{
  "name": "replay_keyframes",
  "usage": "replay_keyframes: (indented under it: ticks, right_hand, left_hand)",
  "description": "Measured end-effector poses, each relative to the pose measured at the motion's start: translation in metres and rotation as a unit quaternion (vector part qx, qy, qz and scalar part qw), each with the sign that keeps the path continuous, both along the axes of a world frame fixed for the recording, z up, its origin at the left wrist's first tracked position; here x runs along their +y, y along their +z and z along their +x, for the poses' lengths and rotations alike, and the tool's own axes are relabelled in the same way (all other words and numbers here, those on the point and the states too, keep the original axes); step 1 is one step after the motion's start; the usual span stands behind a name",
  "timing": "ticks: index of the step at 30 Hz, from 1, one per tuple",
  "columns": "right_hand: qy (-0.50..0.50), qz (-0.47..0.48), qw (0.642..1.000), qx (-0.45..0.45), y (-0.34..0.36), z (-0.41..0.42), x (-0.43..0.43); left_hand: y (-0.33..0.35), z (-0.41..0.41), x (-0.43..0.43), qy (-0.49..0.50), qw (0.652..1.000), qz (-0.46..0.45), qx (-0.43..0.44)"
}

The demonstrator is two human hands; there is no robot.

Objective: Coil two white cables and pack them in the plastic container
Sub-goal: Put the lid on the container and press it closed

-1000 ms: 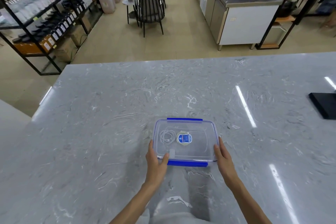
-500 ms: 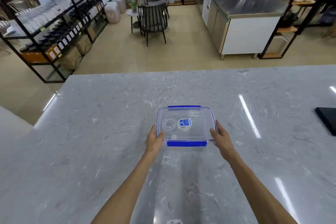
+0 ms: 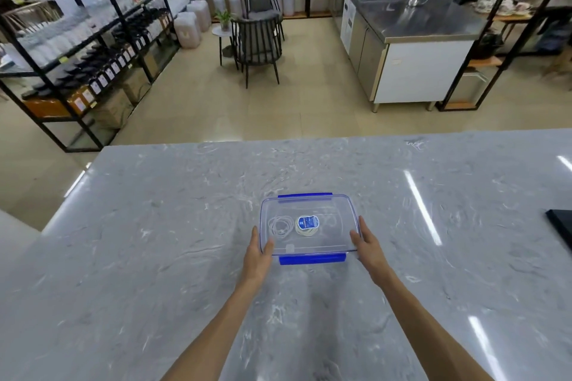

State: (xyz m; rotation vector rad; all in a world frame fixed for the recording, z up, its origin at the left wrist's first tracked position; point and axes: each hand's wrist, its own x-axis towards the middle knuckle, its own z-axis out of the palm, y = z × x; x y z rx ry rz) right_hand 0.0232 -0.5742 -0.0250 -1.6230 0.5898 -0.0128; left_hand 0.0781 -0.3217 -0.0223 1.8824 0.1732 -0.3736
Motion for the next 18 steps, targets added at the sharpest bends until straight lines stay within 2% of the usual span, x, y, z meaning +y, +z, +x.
replay_keyframes:
  ticks: [2, 4, 6, 8, 11, 14, 18]
  right_hand:
    - [0.036, -0.07, 0.997, 0.012, 0.0, -0.001, 0.003]
    - [0.084, -0.21, 0.974, 0.031, -0.002, -0.004, 0.006]
    - [0.123, -0.381, 0.915, 0.055, -0.009, -0.011, 0.011]
    - [0.159, -0.488, 0.857, 0.053, -0.018, -0.02, 0.02]
    - [0.185, -0.542, 0.817, 0.064, -0.028, -0.03, 0.029]
    - [0.188, -0.552, 0.808, 0.084, -0.026, -0.026, 0.028]
    - [0.208, -0.547, 0.804, 0.109, -0.016, -0.016, 0.028]
  left_hand:
    - [0.001, -0.004, -0.005, -0.028, 0.996, 0.066, -0.056]
    - [0.003, -0.01, -0.013, -0.076, 0.97, 0.195, -0.125]
    - [0.002, -0.018, -0.021, -0.135, 0.918, 0.328, -0.174]
    - [-0.005, -0.027, -0.023, -0.183, 0.88, 0.395, -0.191]
    - [-0.021, -0.035, -0.019, -0.223, 0.856, 0.429, -0.18]
    - [-0.025, -0.033, -0.017, -0.226, 0.849, 0.438, -0.188]
    - [-0.016, -0.025, -0.022, -0.236, 0.851, 0.442, -0.158]
